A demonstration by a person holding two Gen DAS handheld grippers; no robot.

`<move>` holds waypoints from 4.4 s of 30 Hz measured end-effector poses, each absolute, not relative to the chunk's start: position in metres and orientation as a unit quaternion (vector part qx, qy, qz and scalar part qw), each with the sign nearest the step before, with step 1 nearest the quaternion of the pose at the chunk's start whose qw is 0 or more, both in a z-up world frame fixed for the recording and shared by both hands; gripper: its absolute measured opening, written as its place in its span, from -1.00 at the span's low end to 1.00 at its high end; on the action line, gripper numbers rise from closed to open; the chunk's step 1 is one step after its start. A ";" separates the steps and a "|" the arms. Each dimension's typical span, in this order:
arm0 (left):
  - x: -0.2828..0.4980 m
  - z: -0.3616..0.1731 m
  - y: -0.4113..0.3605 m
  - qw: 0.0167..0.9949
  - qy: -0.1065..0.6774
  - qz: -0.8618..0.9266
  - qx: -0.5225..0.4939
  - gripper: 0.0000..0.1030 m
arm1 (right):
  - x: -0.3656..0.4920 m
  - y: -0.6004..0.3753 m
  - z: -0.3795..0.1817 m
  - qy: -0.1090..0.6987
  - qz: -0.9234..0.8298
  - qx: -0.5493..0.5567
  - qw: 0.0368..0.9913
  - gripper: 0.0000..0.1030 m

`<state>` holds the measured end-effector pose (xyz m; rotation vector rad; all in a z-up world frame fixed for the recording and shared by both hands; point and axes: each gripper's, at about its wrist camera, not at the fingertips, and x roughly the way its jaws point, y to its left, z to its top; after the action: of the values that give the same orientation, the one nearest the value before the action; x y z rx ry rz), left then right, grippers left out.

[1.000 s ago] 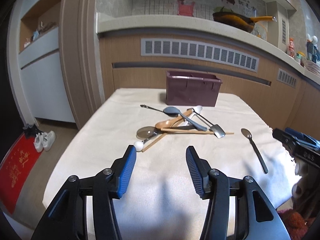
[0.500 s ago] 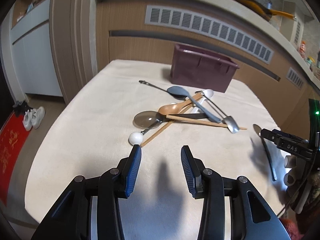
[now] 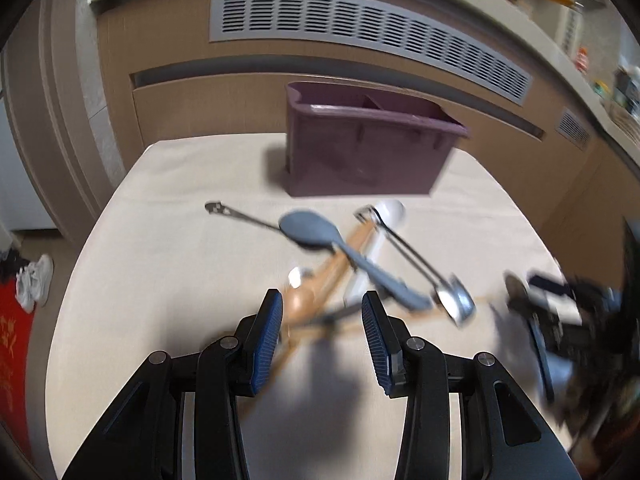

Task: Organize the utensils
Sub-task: 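Reach the left gripper to the blue plastic spoon and grasp it, then lift the blue spoon with the left gripper and drop it into the maroon caddy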

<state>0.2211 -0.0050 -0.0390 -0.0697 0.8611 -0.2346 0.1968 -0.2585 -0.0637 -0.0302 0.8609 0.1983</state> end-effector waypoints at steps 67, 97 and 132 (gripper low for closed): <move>0.291 -0.050 0.004 0.898 0.424 -0.106 -0.047 -0.36 | 0.203 -0.258 -0.039 0.374 0.087 -0.008 0.923 -0.40; 0.361 0.090 -0.010 0.959 0.207 -0.175 -0.086 -0.36 | 0.335 -0.229 0.109 0.200 0.111 -0.003 0.973 -0.42; 0.238 -0.045 0.050 0.914 0.385 -0.118 -0.060 0.22 | 0.270 -0.177 -0.044 0.416 0.193 -0.086 0.884 -0.07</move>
<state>0.2381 0.0497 -0.0450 -0.1241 0.7921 -0.2431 0.2700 -0.1769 -0.0442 -0.1790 0.8659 0.4008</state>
